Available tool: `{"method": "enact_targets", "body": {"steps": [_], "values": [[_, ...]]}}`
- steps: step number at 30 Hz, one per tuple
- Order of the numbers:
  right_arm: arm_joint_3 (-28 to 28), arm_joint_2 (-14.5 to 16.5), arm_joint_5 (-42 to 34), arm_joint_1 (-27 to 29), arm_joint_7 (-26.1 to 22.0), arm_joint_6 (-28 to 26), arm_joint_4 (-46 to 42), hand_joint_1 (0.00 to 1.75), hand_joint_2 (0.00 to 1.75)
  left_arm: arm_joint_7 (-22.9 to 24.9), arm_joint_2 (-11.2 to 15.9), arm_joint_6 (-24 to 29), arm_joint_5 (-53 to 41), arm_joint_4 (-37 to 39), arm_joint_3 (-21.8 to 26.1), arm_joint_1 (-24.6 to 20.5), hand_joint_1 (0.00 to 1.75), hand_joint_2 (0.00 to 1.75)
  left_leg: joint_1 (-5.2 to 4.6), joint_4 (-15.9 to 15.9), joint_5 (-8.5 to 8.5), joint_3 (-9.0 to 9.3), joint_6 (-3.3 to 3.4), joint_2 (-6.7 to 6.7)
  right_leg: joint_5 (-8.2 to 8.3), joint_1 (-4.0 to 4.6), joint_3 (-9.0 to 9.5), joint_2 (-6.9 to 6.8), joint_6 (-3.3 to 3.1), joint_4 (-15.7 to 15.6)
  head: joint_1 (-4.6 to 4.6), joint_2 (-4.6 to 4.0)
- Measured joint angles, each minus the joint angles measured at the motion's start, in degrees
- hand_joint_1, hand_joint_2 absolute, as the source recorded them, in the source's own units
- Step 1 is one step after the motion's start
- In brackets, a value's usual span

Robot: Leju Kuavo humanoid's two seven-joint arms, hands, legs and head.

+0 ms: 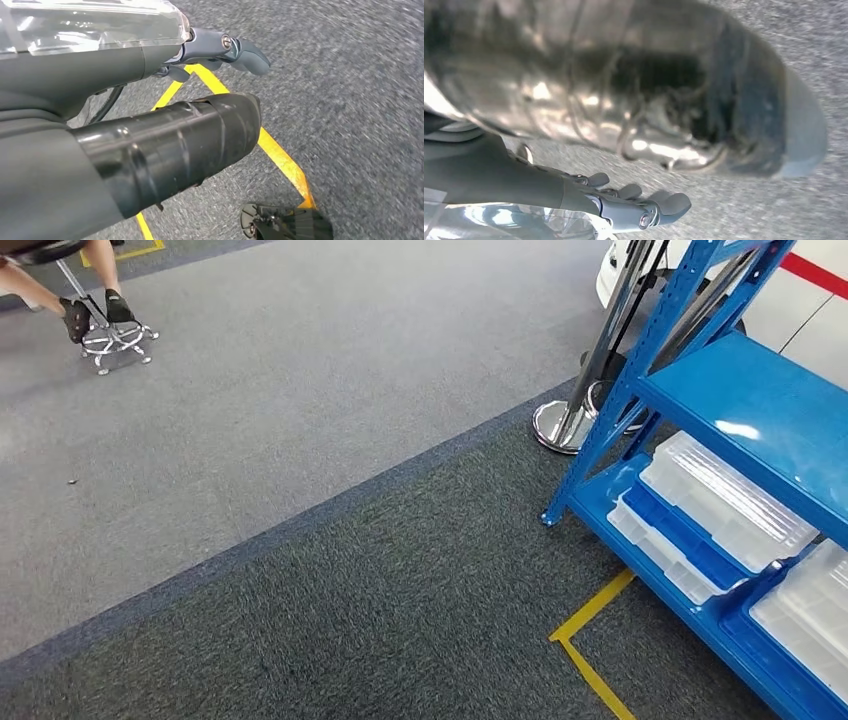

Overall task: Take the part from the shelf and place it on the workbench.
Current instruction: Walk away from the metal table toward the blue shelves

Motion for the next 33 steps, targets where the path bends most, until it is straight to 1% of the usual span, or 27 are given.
{"method": "enact_targets", "body": {"steps": [1, 2, 3, 4, 5, 6, 8, 9, 10, 11, 12, 14, 16, 17, 18, 19, 20, 21, 22, 23, 24, 25, 27, 28, 30, 31, 33], "values": [[0.0, 0.0, 0.0, -0.1, 0.1, 0.0, 0.0, 0.0, 0.0, 0.0, 0.0, 0.0, 0.0, 0.0, 0.0, 0.1, 0.0, 0.0, -0.01, -0.1, -0.02, 0.01, 0.12, 0.82, -1.86, -0.05, -1.81, -1.31, 0.27, 3.6, 0.07, 0.0], [0.0, 0.0, 0.1, -0.1, 0.1, 0.0, 0.0, 0.0, 0.0, 0.1, 0.0, 0.0, 0.0, 0.0, 0.0, 0.2, 0.0, 0.0, -0.03, -0.1, -0.1, 0.0, 0.15, 1.69, -3.26, -0.15, -3.53, -1.94, 0.56, 7.1, 0.07, 0.0], [0.0, 0.0, 0.1, -0.1, 0.2, 0.0, 0.1, 0.0, 0.0, 0.2, 0.0, 0.0, 0.0, 0.0, 0.0, 0.3, 0.0, 0.0, -0.05, 0.0, -0.21, 0.04, 0.13, 2.56, -3.72, -0.24, -4.55, -2.25, 0.8, 9.2, 0.07, 0.0], [0.0, 0.0, 0.2, -0.1, 0.2, 0.0, 0.1, 0.0, 0.0, 0.2, 0.0, 0.0, 0.0, 0.0, 0.0, 0.3, 0.0, 0.0, -0.07, 0.0, -0.34, 0.12, 0.07, 3.33, -3.15, -0.31, -4.56, -2.46, 0.97, 9.3, 0.07, 0.0], [0.0, 0.0, 0.2, 0.0, 0.2, 0.0, 0.1, 0.0, 0.0, 0.2, 0.0, 0.0, 0.0, 0.0, 0.0, 0.2, 0.0, 0.0, -0.07, 0.0, -0.49, 0.27, -0.04, 4.02, -1.62, -0.37, -3.4, -2.78, 1.02, 7.2, 0.08, 0.0], [0.0, 0.0, 0.2, 0.1, 0.3, 0.0, 0.1, 0.0, 0.0, 0.2, 0.0, 0.0, 0.1, 0.0, 0.0, 0.2, 0.0, 0.0, -0.08, 0.0, -0.67, 0.52, -0.21, 4.64, 0.38, -0.37, -1.32, -3.47, 0.92, 3.5, 0.08, 0.0], [0.0, 0.0, 0.4, 0.0, 0.3, 0.0, 0.1, 0.0, 0.0, -0.1, -0.1, 0.0, 0.4, 0.0, 0.0, 0.1, 0.0, 0.0, -0.27, 0.1, -1.13, 1.0, -0.8, 5.74, 2.86, 0.04, 2.44, -5.63, 0.31, -3.6, 0.06, 0.0], [0.0, 0.0, 0.6, 0.0, 0.3, -0.1, 0.1, 0.0, 0.0, -0.3, -0.1, 0.0, 0.5, 0.0, 0.1, 0.1, 0.0, 0.0, -0.38, 0.1, -1.34, 1.19, -1.16, 6.24, 3.19, 0.31, 3.31, -6.26, -0.09, -5.4, 0.04, 0.0], [0.0, 0.0, 0.7, 0.0, 0.3, -0.1, 0.1, 0.0, 0.0, -0.5, -0.1, 0.0, 0.6, 0.0, 0.1, 0.0, 0.0, 0.0, -0.48, 0.1, -1.52, 1.38, -1.5, 6.71, 3.01, 0.57, 3.46, -6.34, -0.45, -6.0, 0.03, 0.0], [0.0, 0.0, 0.8, 0.0, 0.4, -0.1, 0.1, 0.0, 0.0, -0.6, -0.1, 0.0, 0.7, 0.0, 0.2, -0.1, 0.0, 0.0, -0.53, 0.0, -1.65, 1.64, -1.84, 7.21, 3.06, 0.67, 3.41, -5.69, -0.78, -6.0, 0.03, 0.0], [0.0, 0.0, 0.8, 0.1, 0.4, -0.1, 0.1, 0.0, 0.0, -0.7, -0.1, 0.0, 0.7, 0.0, 0.2, -0.2, 0.0, 0.0, -0.42, 0.1, -1.89, 1.85, -2.19, 7.15, 3.11, 0.56, 3.5, -5.13, -1.14, -6.2, 0.03, 0.0], [0.0, 0.0, 0.9, 0.1, 0.5, -0.1, 0.1, 0.0, 0.0, -0.7, -0.2, 0.1, 0.7, 0.0, 0.2, -0.4, 0.0, 0.0, -0.2, 2.0, -3.43, 1.4, -2.79, 5.14, 3.35, 0.24, 3.8, -4.11, -1.85, -6.6, 0.02, 0.0], [0.1, 0.1, 1.0, 0.0, 0.5, 0.0, 0.1, 0.0, 0.0, -0.7, -0.2, 0.1, 0.7, 0.0, 0.2, -0.2, 0.0, 0.0, -0.05, 8.4, -6.97, -1.5, -3.13, 2.44, 3.47, 0.09, 3.88, -3.1, -2.39, -6.7, -0.01, 0.0], [0.1, 0.1, 1.1, 0.0, 0.5, 0.0, 0.1, 0.0, 0.0, -0.7, -0.2, 0.1, 0.7, 0.0, 0.2, -0.1, 0.0, 0.0, -0.04, 12.4, -8.66, -3.48, -3.23, 1.87, 3.47, 0.13, 3.85, -2.45, -2.56, -6.7, -0.03, 0.0], [0.2, 0.1, 1.2, 0.0, 0.5, 0.0, 0.1, 0.0, 0.0, -0.7, -0.2, 0.1, 0.7, 0.0, 0.2, 0.0, 0.0, 0.0, -0.04, 15.5, -9.52, -5.12, -3.28, 1.64, 3.45, 0.17, 3.84, -1.7, -2.63, -6.6, -0.02, 0.0], [0.2, 0.1, 1.3, 0.0, 0.6, 0.1, 0.1, 0.0, 0.0, -0.7, -0.2, 0.1, 0.6, 0.0, 0.2, 0.1, 0.0, 0.0, -0.03, 16.7, -9.15, -5.92, -3.28, 1.56, 3.41, 0.19, 3.87, -0.92, -2.63, -6.5, -0.02, 0.0], [0.2, 0.1, 1.4, 0.0, 0.6, 0.1, 0.1, 0.0, 0.0, -0.7, -0.2, 0.1, 0.6, 0.0, 0.2, 0.1, 0.0, 0.0, -0.03, 15.5, -7.61, -5.69, -3.21, 1.48, 3.36, 0.18, 3.92, -0.1, -2.58, -6.4, -0.02, 0.0], [0.2, 0.2, 1.6, 0.0, 0.7, 0.1, 0.2, 0.0, 0.0, -0.7, -0.2, 0.1, 0.6, 0.0, 0.2, 0.1, 0.0, 0.0, -0.01, 12.3, -5.31, -4.52, -3.08, 1.13, 3.28, 0.16, 3.98, 0.69, -2.48, -6.3, -0.02, 0.0], [0.3, 0.2, 1.7, 0.0, 0.7, 0.1, 0.2, 0.0, 0.0, -0.7, -0.2, 0.1, 0.6, 0.0, 0.2, 0.1, 0.0, 0.0, 0.03, 8.4, -3.12, -3.05, -2.89, 0.11, 3.17, 0.12, 3.98, 1.4, -2.32, -6.1, -0.02, 0.0], [0.4, 0.3, 1.7, 0.0, 0.8, 0.1, 0.2, 0.0, 0.0, -0.7, -0.2, 0.1, 0.6, 0.0, 0.2, 0.1, 0.0, 0.0, 0.11, 4.8, -1.66, -1.71, -2.72, -1.06, 3.02, 0.17, 3.85, 2.13, -2.07, -5.8, 0.0, 0.0], [0.4, 0.3, 1.8, -0.1, 0.8, 0.1, 0.3, 0.0, 0.0, -0.7, -0.2, 0.1, 0.6, 0.0, 0.2, 0.1, 0.0, 0.0, 0.12, 2.5, -0.92, -0.87, -2.54, -2.04, 2.96, 0.17, 3.66, 2.71, -1.75, -5.6, 0.0, 0.0], [0.5, 0.3, 1.8, 0.0, 0.8, 0.1, 0.3, 0.0, 0.0, -0.7, -0.2, 0.1, 0.6, 0.0, 0.2, 0.0, 0.0, 0.0, 0.06, 1.4, -0.88, -0.52, -2.35, -2.65, 2.95, 0.18, 3.45, 3.23, -1.4, -5.5, 0.02, 0.0], [0.6, 0.3, 1.8, 0.2, 0.8, 0.1, 0.3, 0.0, 0.0, -0.7, -0.2, 0.1, 0.5, 0.0, 0.3, -0.1, 0.0, 0.0, -0.08, 1.0, -0.85, -0.25, -1.76, -1.93, 3.09, 0.05, 3.19, 4.08, -0.6, -5.6, 0.01, 0.0], [0.6, 0.3, 1.8, 0.4, 0.8, 0.1, 0.3, 0.0, 0.0, -0.6, -0.2, 0.1, 0.5, 0.0, 0.3, -0.2, 0.0, 0.0, -0.05, 0.8, -0.67, -0.07, -1.33, -1.35, 2.88, 0.02, 3.09, 3.6, -0.28, -5.4, 0.02, 0.0], [0.6, 0.3, 1.9, 0.4, 0.8, 0.1, 0.3, 0.0, 0.0, -0.6, -0.3, 0.1, 0.4, 0.0, 0.3, -0.1, 0.0, 0.0, 0.14, 0.2, -0.31, 0.16, -0.55, -0.01, 0.83, 0.04, 1.68, 0.91, 0.26, -2.3, 0.11, 0.0], [0.6, 0.4, 2.0, 0.3, 0.8, 0.1, 0.4, 0.0, 0.0, -0.6, -0.3, 0.1, 0.3, 0.0, 0.3, 0.0, 0.0, 0.0, 0.09, 0.1, -0.29, 0.19, -0.34, 0.74, -0.98, 0.04, 0.12, -0.72, 0.5, 1.1, 0.16, 0.0], [0.6, 0.4, 2.1, 0.1, 0.9, 0.2, 0.4, 0.0, 0.0, -0.6, -0.3, 0.1, 0.3, 0.0, 0.3, 0.2, 0.0, 0.0, -0.03, 0.2, -0.46, 0.2, -0.17, 2.4, -3.9, -0.07, -3.45, -2.11, 0.91, 8.2, 0.19, 0.0]]}}
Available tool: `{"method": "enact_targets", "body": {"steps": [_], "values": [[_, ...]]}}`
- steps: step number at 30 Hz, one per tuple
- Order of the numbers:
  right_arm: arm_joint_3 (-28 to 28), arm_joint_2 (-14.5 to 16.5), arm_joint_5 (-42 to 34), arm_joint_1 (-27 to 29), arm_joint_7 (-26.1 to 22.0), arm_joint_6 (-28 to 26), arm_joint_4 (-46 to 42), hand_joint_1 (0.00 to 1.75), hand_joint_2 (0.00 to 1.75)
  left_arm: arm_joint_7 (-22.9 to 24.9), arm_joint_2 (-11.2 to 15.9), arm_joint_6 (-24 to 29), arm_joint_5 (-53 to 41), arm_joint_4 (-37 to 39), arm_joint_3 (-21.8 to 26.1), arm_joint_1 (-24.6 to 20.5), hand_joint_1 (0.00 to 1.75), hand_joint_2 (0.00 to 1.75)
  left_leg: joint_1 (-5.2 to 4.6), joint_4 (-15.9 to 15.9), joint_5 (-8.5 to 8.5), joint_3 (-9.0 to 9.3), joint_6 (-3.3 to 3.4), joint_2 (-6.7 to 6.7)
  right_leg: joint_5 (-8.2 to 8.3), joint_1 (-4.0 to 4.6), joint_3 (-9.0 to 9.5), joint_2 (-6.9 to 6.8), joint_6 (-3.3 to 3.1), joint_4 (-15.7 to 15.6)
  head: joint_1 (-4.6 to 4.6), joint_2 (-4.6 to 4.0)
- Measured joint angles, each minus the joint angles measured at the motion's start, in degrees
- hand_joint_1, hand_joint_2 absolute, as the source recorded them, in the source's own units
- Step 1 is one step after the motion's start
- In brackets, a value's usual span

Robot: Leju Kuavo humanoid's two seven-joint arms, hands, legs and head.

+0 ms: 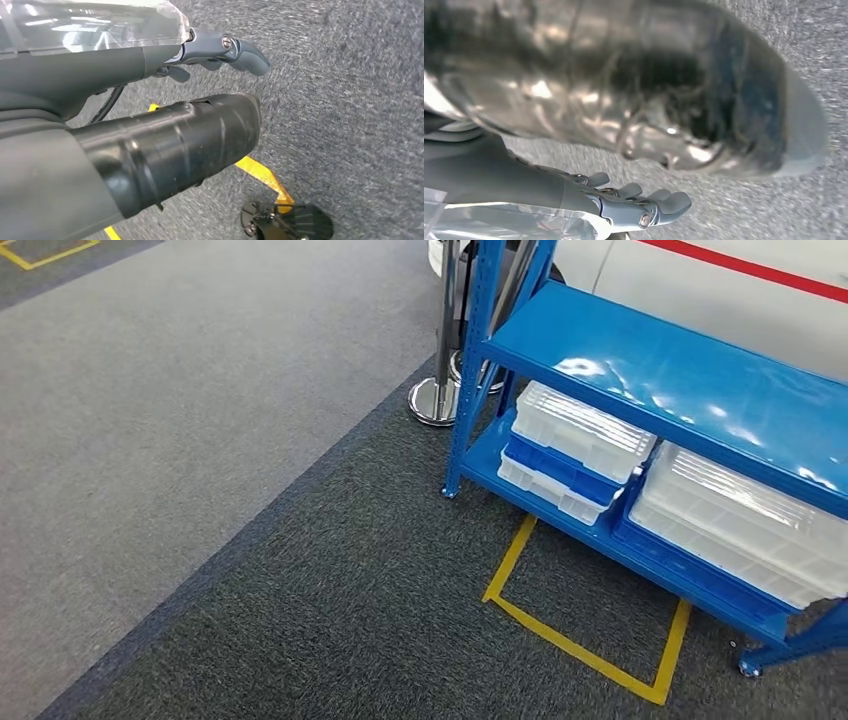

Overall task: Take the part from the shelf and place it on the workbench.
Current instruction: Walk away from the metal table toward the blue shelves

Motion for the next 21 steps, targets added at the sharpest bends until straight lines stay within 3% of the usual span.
{"method": "enact_targets", "body": {"steps": [1, 2, 4, 6, 7, 9, 10, 12, 14, 15, 16, 17, 18, 20, 21], "values": [[0.0, 0.0, 0.0, 0.0, 0.0, 0.0, 0.0, 0.0, 0.0, 0.0, 0.0, 0.0, 0.0, 0.0, 0.0, 0.1, 0.0, 0.0, -0.03, 0.0, -0.11, 0.06, -0.01, 0.79, -0.11, -0.07, -0.83, -0.24, 0.12, 1.6, 0.01, 0.0], [0.0, 0.0, 0.1, 0.1, 0.0, 0.1, 0.1, 0.0, 0.0, 0.0, 0.0, 0.0, 0.0, 0.0, 0.0, 0.0, 0.0, 0.0, -0.04, 0.0, -0.25, 0.19, -0.07, 1.48, 0.85, -0.11, -0.56, -0.46, 0.16, 1.0, 0.01, 0.0], [0.0, 0.0, 0.1, 0.2, 0.2, 0.1, 0.1, 0.0, 0.0, -0.1, 0.0, -0.1, 0.0, 0.0, 0.0, 0.0, 0.0, 0.0, -0.06, 0.0, -0.62, 0.7, -0.41, 2.69, 4.62, -0.03, 3.12, -2.04, -0.13, -6.1, 0.02, 0.0], [0.1, 0.0, 0.2, 0.1, 0.3, 0.1, 0.1, 0.0, 0.0, -0.1, 0.0, -0.1, 0.0, 0.0, 0.0, -0.1, 0.0, 0.0, -0.33, 0.1, -1.11, 1.1, -1.04, 3.78, 6.76, 0.5, 6.39, -4.05, -0.97, -12.5, 0.01, 0.0], [0.1, 0.0, 0.3, 0.0, 0.4, 0.1, 0.1, 0.0, 0.0, -0.2, 0.0, -0.1, -0.1, 0.0, 0.1, -0.1, 0.0, 0.0, -0.46, 0.1, -1.31, 1.25, -1.36, 4.26, 6.8, 0.75, 6.87, -4.46, -1.42, -13.6, -0.01, 0.0], [0.1, 0.0, 0.4, 0.0, 0.4, 0.1, 0.1, 0.0, 0.0, -0.3, 0.0, -0.3, 0.0, 0.0, 0.1, -0.3, 0.0, 0.0, -0.59, -0.1, -1.55, 1.79, -1.94, 5.21, 6.75, 0.86, 6.82, -3.36, -2.23, -13.8, -0.06, 0.0], [0.1, 0.1, 0.4, 0.1, 0.5, 0.1, 0.1, 0.0, 0.0, -0.6, 0.0, -0.6, 0.1, 0.0, 0.1, -0.4, 0.0, 0.0, -0.51, 0.3, -1.87, 1.94, -2.29, 4.77, 6.84, 0.74, 6.91, -2.79, -2.57, -14.0, -0.05, 0.0], [0.2, 0.2, 0.6, 0.1, 0.5, 0.1, 0.1, 0.0, 0.0, -1.2, 0.0, -1.6, 0.4, 0.0, 0.2, -0.4, 0.0, 0.0, -0.32, 3.5, -4.06, 0.86, -2.84, 2.22, 7.14, 0.36, 7.12, -1.68, -3.39, -14.4, -0.07, 0.0], [0.3, 0.3, 0.7, 0.0, 0.5, 0.2, 0.1, 0.0, 0.0, -1.8, 0.1, -2.3, 0.7, 0.0, 0.4, -0.3, 0.0, 0.0, -0.2, 10.5, -7.8, -2.5, -3.04, -0.31, 7.26, 0.3, 7.06, -0.54, -3.86, -14.4, -0.08, 0.0], [0.3, 0.3, 0.7, 0.0, 0.5, 0.2, 0.1, 0.0, 0.0, -2.0, 0.1, -2.6, 0.8, 0.0, 0.5, -0.1, 0.0, 0.0, -0.19, 14.0, -9.1, -4.33, -3.08, -0.69, 7.27, 0.33, 7.02, 0.2, -3.95, -14.4, -0.08, 0.0], [0.4, 0.3, 0.7, 0.0, 0.5, 0.3, 0.2, 0.0, 0.0, -2.1, 0.1, -2.7, 0.9, 0.0, 0.6, -0.1, 0.0, 0.0, -0.19, 16.1, -9.29, -5.56, -3.08, -0.83, 7.25, 0.37, 7.01, 0.98, -3.96, -14.3, -0.08, 0.0], [0.4, 0.3, 0.7, 0.0, 0.5, 0.3, 0.2, 0.0, 0.0, -2.2, 0.1, -2.9, 0.9, 0.0, 0.6, 0.0, 0.0, 0.0, -0.19, 16.0, -8.26, -5.88, -3.02, -0.89, 7.23, 0.39, 7.05, 1.8, -3.95, -14.3, -0.08, 0.0], [0.4, 0.3, 0.8, 0.0, 0.5, 0.4, 0.2, 0.0, 0.0, -2.2, 0.1, -3.0, 0.9, 0.0, 0.7, 0.0, 0.0, 0.0, -0.19, 13.8, -6.23, -5.2, -2.89, -1.08, 7.19, 0.4, 7.12, 2.63, -3.92, -14.2, -0.09, 0.0], [0.4, 0.4, 0.8, 0.0, 0.5, 0.5, 0.2, 0.0, 0.0, -2.3, 0.1, -3.0, 0.9, 0.0, 0.7, 0.0, 0.0, 0.0, -0.18, 6.1, -1.88, -2.29, -2.43, -2.91, 7.08, 0.48, 7.18, 4.11, -3.71, -13.9, -0.08, 0.0], [0.4, 0.4, 0.8, 0.0, 0.5, 0.5, 0.2, 0.0, 0.0, -2.3, 0.2, -3.1, 0.9, 0.0, 0.7, 0.0, 0.0, 0.0, -0.16, 3.1, -0.75, -1.19, -2.24, -3.95, 7.04, 0.51, 7.07, 4.78, -3.48, -13.8, -0.08, 0.0]]}}
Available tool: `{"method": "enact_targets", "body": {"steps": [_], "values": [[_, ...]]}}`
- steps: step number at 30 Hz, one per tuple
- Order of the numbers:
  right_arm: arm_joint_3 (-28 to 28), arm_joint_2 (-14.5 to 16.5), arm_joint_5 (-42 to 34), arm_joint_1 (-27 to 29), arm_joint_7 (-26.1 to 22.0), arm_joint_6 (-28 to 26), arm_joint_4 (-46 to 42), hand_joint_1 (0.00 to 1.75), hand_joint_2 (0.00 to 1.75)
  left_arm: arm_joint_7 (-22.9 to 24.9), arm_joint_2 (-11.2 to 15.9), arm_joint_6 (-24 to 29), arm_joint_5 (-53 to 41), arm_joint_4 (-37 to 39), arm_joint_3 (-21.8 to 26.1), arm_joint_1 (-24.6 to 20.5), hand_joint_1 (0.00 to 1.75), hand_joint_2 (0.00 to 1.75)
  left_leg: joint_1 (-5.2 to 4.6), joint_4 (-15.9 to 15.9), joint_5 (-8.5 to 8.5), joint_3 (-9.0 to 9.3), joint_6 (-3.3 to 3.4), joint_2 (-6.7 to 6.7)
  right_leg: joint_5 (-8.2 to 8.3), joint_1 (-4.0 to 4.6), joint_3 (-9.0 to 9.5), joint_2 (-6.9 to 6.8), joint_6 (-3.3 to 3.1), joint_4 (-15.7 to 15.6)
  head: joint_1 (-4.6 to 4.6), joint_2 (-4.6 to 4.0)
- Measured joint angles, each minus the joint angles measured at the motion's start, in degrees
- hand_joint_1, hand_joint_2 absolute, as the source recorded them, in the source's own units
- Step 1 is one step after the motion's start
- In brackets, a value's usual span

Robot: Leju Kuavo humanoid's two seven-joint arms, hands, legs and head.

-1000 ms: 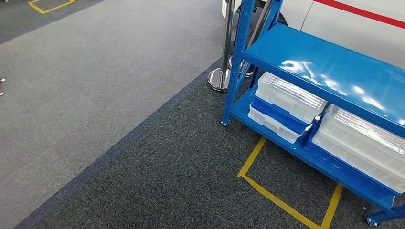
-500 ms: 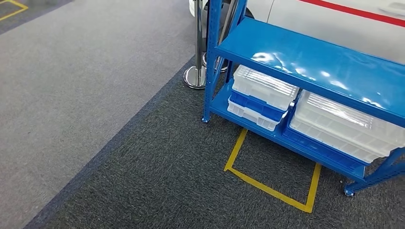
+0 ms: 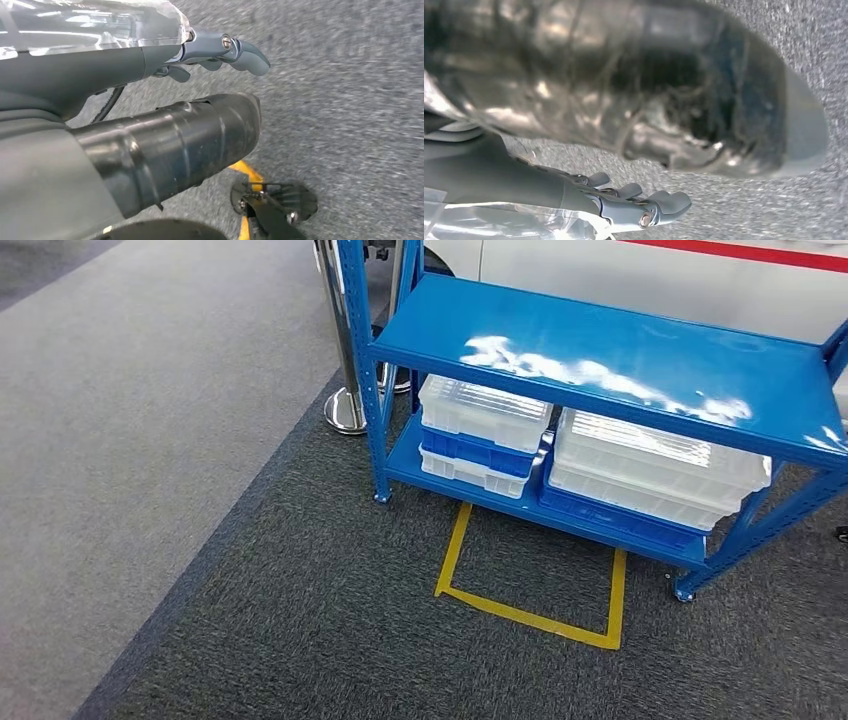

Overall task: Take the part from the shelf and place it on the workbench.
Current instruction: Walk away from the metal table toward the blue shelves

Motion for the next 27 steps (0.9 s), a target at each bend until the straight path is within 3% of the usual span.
{"method": "enact_targets", "body": {"steps": [2, 4, 6, 8, 10, 11, 13, 15, 17, 19, 20, 22, 23, 25, 26, 27], "values": [[0.0, 0.1, 0.0, 0.1, 0.0, 0.1, 0.0, 0.0, 0.0, -0.1, 0.1, 0.0, 0.0, 0.0, 0.1, -0.1, 0.0, 0.0, -0.12, -2.3, 0.25, 0.77, 0.39, -1.01, 0.05, -0.09, -0.35, 1.1, 0.74, 0.1, 0.02, 0.0], [0.0, 0.0, 0.0, 0.3, 0.0, 0.1, 0.0, 0.0, 0.0, -0.2, 0.1, 0.0, 0.0, 0.0, 0.1, -0.2, 0.0, 0.0, -0.04, -2.8, 0.59, 1.08, 1.01, 0.13, 0.15, -0.24, -0.57, 1.54, 1.52, 0.1, 0.01, 0.0], [0.0, 0.0, 0.0, 0.4, 0.0, 0.2, 0.0, 0.0, 0.0, -0.2, 0.1, 0.0, 0.0, 0.0, 0.1, -0.2, 0.0, 0.0, 0.24, -3.5, 1.08, 1.41, 1.81, 1.44, -1.31, -0.1, -1.57, -0.91, 2.09, 2.2, 0.19, 0.0], [0.0, 0.0, 0.0, 0.3, 0.0, 0.2, 0.1, 0.0, 0.0, -0.3, 0.1, 0.0, 0.0, 0.0, 0.1, -0.1, 0.0, 0.0, 0.25, -3.7, 1.19, 1.44, 2.19, 2.96, -5.0, -0.16, -4.76, -4.07, 2.59, 8.7, 0.36, 0.0], [0.0, 0.0, 0.0, 0.1, 0.0, 0.3, 0.1, 0.0, 0.0, -0.3, 0.1, 0.0, 0.0, 0.0, 0.1, 0.1, 0.0, 0.0, 0.19, -3.6, 1.03, 1.43, 2.17, 4.63, -7.47, -0.43, -8.07, -5.02, 3.04, 15.3, 0.37, 0.0], [0.1, 0.0, 0.0, 0.2, 0.0, 0.3, 0.1, 0.0, 0.0, -0.3, 0.1, 0.0, 0.0, 0.0, 0.1, 0.2, 0.0, 0.0, 0.19, -3.6, 0.91, 1.48, 2.1, 5.37, -7.11, -0.56, -8.42, -5.19, 3.18, 16.1, 0.37, 0.0], [0.1, 0.0, 0.0, 0.3, 0.0, 0.3, 0.1, 0.0, 0.0, -0.3, 0.1, 0.0, 0.0, 0.0, 0.1, 0.1, 0.0, 0.0, 0.22, -3.5, 0.57, 1.8, 1.77, 6.6, -3.54, -0.76, -5.58, -6.07, 3.24, 10.9, 0.38, 0.0], [0.1, 0.0, 0.1, 0.3, 0.0, 0.3, 0.1, 0.0, 0.0, -0.3, 0.1, -0.1, 0.0, 0.0, 0.1, 0.0, 0.0, 0.0, 0.02, -3.3, 0.04, 2.14, 1.12, 7.7, -0.78, -0.51, -1.68, -8.39, 2.78, 3.3, 0.37, 0.0], [0.2, 0.0, 0.2, 0.0, 0.0, 0.3, 0.1, 0.0, 0.0, -0.3, 0.2, -0.2, -0.1, 0.0, 0.1, 0.0, 0.0, 0.0, -0.28, -3.2, -0.46, 2.39, 0.41, 8.8, -0.6, -0.06, -0.4, -9.4, 1.84, 0.5, 0.27, 0.0], [0.3, 0.0, 0.3, 0.1, 0.0, 0.3, 0.1, 0.0, 0.0, -0.3, 0.2, -0.4, -0.1, 0.0, 0.1, -0.1, 0.0, 0.0, -0.26, -3.2, -0.77, 2.95, -0.21, 9.81, -0.66, 0.12, -0.44, -8.18, 0.92, 0.3, 0.19, 0.0], [0.4, 0.0, 0.3, 0.1, 0.0, 0.3, 0.1, 0.0, 0.0, -0.3, 0.2, -0.5, -0.1, 0.0, 0.1, -0.2, 0.0, 0.0, -0.13, -2.9, -1.22, 3.08, -0.56, 9.24, -0.63, 0.07, -0.37, -7.6, 0.55, 0.2, 0.19, 0.0], [0.4, 0.0, 0.5, 0.2, 0.1, 0.3, 0.1, 0.0, 0.0, -0.4, 0.2, -0.9, -0.1, 0.0, 0.1, -0.2, 0.0, 0.0, 0.14, 0.7, -3.82, 1.74, -1.09, 6.36, -0.43, -0.13, -0.27, -6.56, -0.16, 0.0, 0.16, 0.0], [0.4, 0.0, 0.6, 0.2, 0.1, 0.4, 0.1, 0.0, 0.0, -0.4, 0.2, -1.0, -0.1, 0.0, 0.1, -0.2, 0.0, 0.0, 0.2, 4.3, -5.83, 0.06, -1.19, 4.62, -0.4, -0.15, -0.31, -6.03, -0.41, 0.0, 0.16, 0.0], [0.5, 0.0, 0.8, 0.1, 0.1, 0.4, 0.1, 0.0, 0.0, -0.5, 0.2, -1.2, -0.2, 0.0, 0.1, 0.1, 0.0, 0.0, 0.19, 12.0, -8.85, -3.77, -1.07, 3.33, -0.39, 0.03, -0.35, -4.72, -0.7, 0.0, 0.15, 0.0], [0.5, 0.0, 0.9, 0.1, 0.2, 0.4, 0.1, 0.0, 0.0, -0.5, 0.2, -1.2, -0.2, 0.0, 0.1, 0.2, 0.0, 0.0, 0.17, 13.8, -8.79, -4.87, -0.9, 3.19, -0.4, 0.15, -0.29, -3.95, -0.75, 0.0, 0.14, 0.0], [0.5, 0.0, 0.9, 0.1, 0.2, 0.4, 0.1, 0.0, 0.0, -0.5, 0.2, -1.3, -0.2, 0.0, 0.1, 0.2, 0.0, 0.0, 0.11, 13.2, -7.43, -4.89, -0.63, 3.09, -0.41, 0.26, -0.15, -3.19, -0.76, 0.0, 0.14, 0.0]]}}
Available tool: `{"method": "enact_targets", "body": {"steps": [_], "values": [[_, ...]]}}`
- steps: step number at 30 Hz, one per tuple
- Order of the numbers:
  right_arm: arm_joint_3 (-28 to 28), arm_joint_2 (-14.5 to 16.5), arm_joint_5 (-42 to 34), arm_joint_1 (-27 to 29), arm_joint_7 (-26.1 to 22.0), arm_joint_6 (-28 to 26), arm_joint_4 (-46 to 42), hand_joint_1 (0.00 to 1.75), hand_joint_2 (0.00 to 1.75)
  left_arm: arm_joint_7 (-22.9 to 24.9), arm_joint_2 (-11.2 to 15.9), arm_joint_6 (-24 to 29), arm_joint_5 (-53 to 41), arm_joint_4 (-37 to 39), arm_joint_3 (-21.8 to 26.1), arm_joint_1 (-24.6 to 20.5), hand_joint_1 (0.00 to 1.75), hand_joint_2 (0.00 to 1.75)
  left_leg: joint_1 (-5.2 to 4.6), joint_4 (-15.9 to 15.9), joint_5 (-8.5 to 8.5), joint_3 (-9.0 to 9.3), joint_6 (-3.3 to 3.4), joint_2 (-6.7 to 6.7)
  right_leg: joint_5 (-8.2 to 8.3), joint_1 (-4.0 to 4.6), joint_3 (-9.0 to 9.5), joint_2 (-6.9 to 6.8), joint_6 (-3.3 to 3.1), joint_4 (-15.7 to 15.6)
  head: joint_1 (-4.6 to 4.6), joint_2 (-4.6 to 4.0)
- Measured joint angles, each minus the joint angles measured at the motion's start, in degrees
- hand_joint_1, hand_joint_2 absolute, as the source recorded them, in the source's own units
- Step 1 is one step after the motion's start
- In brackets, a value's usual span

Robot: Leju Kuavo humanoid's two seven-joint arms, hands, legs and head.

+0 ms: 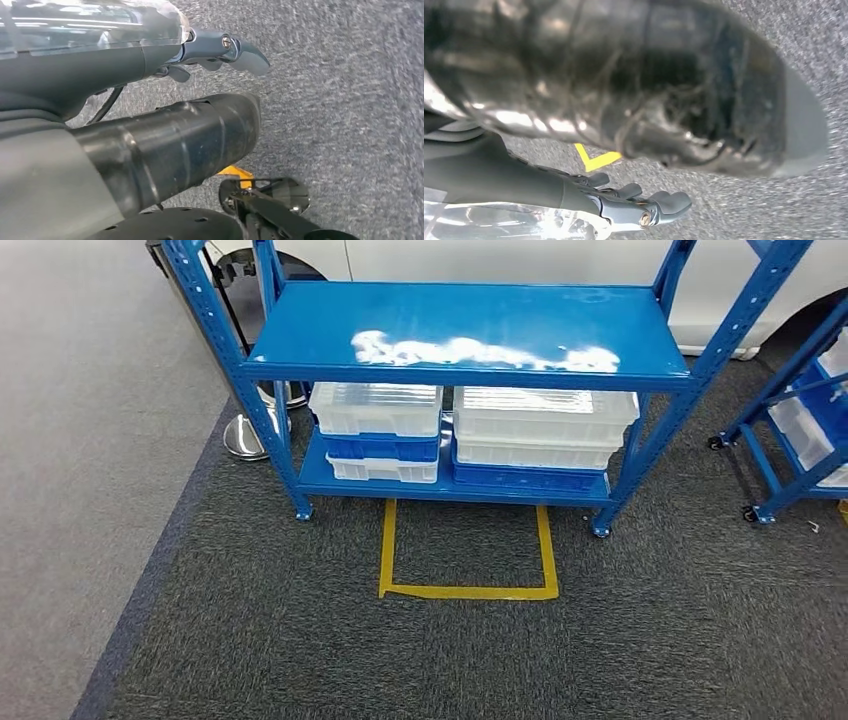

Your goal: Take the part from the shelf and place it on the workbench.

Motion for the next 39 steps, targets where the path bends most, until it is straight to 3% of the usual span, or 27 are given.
{"method": "enact_targets", "body": {"steps": [2, 4, 6, 9, 20, 23, 25, 27, 29, 30, 31, 33, 34, 36, 38, 39], "values": [[0.0, 0.0, 0.2, 0.0, 0.2, 0.1, 0.0, 0.0, 0.0, -0.1, 0.0, -0.4, -0.2, 0.0, 0.0, 0.0, 0.0, 0.0, -0.26, -6.8, 4.85, 2.46, 0.85, -0.59, -0.05, 0.15, 0.32, 1.2, -0.03, 0.0, -0.01, 0.0], [0.1, 0.0, 0.6, 0.1, 0.4, 0.2, 0.1, 0.0, 0.0, -0.2, 0.1, -0.9, -0.3, 0.0, 0.0, -0.2, 0.0, 0.0, -0.54, -13.5, 7.72, 4.88, 1.6, -1.44, -0.18, 0.37, 0.37, 1.92, 0.21, 0.2, 0.02, 0.0], [0.2, 0.0, 1.2, 0.2, 0.9, 0.3, 0.1, 0.0, 0.0, -0.3, 0.1, -1.4, -0.5, 0.0, 0.0, -0.4, 0.0, 0.0, -0.62, -15.7, 7.96, 5.43, 1.49, -1.8, -0.37, 0.52, 0.16, 2.21, 0.41, 0.4, 0.04, 0.0], [0.5, 0.0, 1.9, 0.3, 2.0, 0.7, 0.2, 0.0, 0.0, -0.4, 0.2, -2.1, -0.8, 0.0, -0.1, -0.3, 0.0, 0.0, -0.84, -15.9, 8.13, 5.46, 1.15, -1.83, -0.3, 0.26, 0.08, 2.15, 0.47, 0.3, 0.04, 0.0], [1.5, 0.0, 3.3, 0.3, 3.4, 1.3, 0.4, 0.0, 0.0, -0.9, 0.3, -3.0, -0.8, 0.0, -0.1, -0.4, 0.0, 0.0, -1.0, -15.8, 8.12, 5.46, 1.71, -1.86, -0.03, 0.05, 0.25, 2.1, 1.08, -0.3, 0.04, 0.0], [1.5, 0.1, 3.4, 0.3, 3.4, 1.3, 0.4, 0.0, 0.0, -0.9, 0.3, -3.0, -0.8, 0.0, -0.1, -0.4, 0.0, 0.0, -0.93, -16.8, 8.61, 6.07, 2.76, -1.59, 0.31, -0.19, 0.64, 2.04, 2.13, -1.1, 0.04, 0.0], [1.6, 0.1, 3.5, 0.3, 3.4, 1.4, 0.5, 0.0, 0.0, -0.9, 0.3, -3.0, -0.9, 0.0, -0.1, -0.4, 0.0, 0.0, -0.51, -18.8, 9.5, 7.16, 3.44, -1.07, -0.87, -0.1, 0.12, 0.43, 2.69, 0.5, 0.15, 0.0], [1.6, 0.1, 3.7, 0.3, 3.4, 1.6, 0.5, 0.0, 0.0, -0.9, 0.2, -3.0, -0.9, 0.0, -0.1, -0.3, 0.0, 0.0, -0.31, -19.7, 9.83, 7.68, 3.54, -0.44, -4.3, -0.46, -2.98, -1.3, 3.21, 6.7, 0.24, 0.0], [1.7, 0.0, 3.8, 0.3, 3.4, 1.7, 0.5, 0.0, 0.0, -0.9, 0.2, -3.0, -0.9, 0.0, -0.1, -0.2, 0.0, 0.0, -0.12, -19.6, 9.62, 7.72, 3.25, 0.15, -6.46, -1.19, -6.23, -1.7, 3.93, 12.9, 0.24, 0.0], [1.7, 0.0, 3.8, 0.3, 3.4, 1.8, 0.5, 0.0, 0.0, -0.9, 0.2, -3.0, -0.9, 0.0, -0.1, -0.1, 0.0, 0.0, 0.09, -19.4, 9.41, 7.74, 2.94, 0.33, -5.92, -1.58, -6.53, -1.8, 4.35, 13.3, 0.23, 0.0], [1.7, 0.0, 3.8, 0.4, 3.4, 1.9, 0.5, 0.0, 0.0, -0.9, 0.2, -3.0, -0.9, 0.0, -0.1, -0.1, 0.0, 0.0, 0.43, -19.0, 9.12, 7.78, 2.49, 0.42, -4.36, -1.98, -5.67, -1.95, 4.8, 11.5, 0.24, 0.0], [1.7, 0.0, 3.9, 0.5, 3.4, 2.0, 0.5, 0.0, 0.0, -0.9, 0.3, -3.0, -0.9, 0.0, -0.1, -0.1, 0.0, 0.0, 1.05, -17.9, 8.19, 7.67, 1.16, 0.49, -1.02, -2.56, -2.23, -2.3, 5.72, 4.8, 0.27, 0.0], [1.7, 0.1, 3.9, 0.4, 3.3, 2.0, 0.5, 0.0, 0.0, -0.9, 0.3, -3.0, -0.9, 0.0, -0.1, -0.2, 0.0, 0.0, 1.19, -17.2, 7.62, 7.54, 0.44, 0.5, -0.24, -2.64, -0.98, -2.31, 5.56, 2.3, 0.25, 0.0], [1.8, 0.2, 3.9, 0.4, 3.3, 2.1, 0.7, 0.0, 0.0, -1.0, 0.4, -3.0, -0.9, 0.0, -0.1, -0.3, 0.0, 0.0, 1.07, -16.7, 6.92, 7.46, -0.67, 0.51, -0.67, -2.35, -0.51, -2.07, 4.31, 1.3, 0.14, 0.0], [1.8, 0.1, 3.9, 0.3, 3.3, 2.0, 0.7, 0.0, 0.0, -1.0, 0.5, -3.0, -0.9, 0.0, -0.1, -0.3, 0.0, 0.0, 1.29, -16.7, 6.66, 7.78, -1.26, 0.47, -0.89, -2.18, -0.55, -1.92, 2.76, 1.4, 0.05, 0.0], [1.8, 0.1, 3.9, 0.3, 3.3, 2.0, 0.7, 0.0, 0.0, -1.0, 0.5, -3.0, -0.9, 0.0, -0.1, -0.3, 0.0, 0.0, 1.37, -16.7, 6.63, 7.87, -1.38, 0.44, -0.94, -2.13, -0.54, -1.9, 2.46, 1.5, 0.05, 0.0]]}}
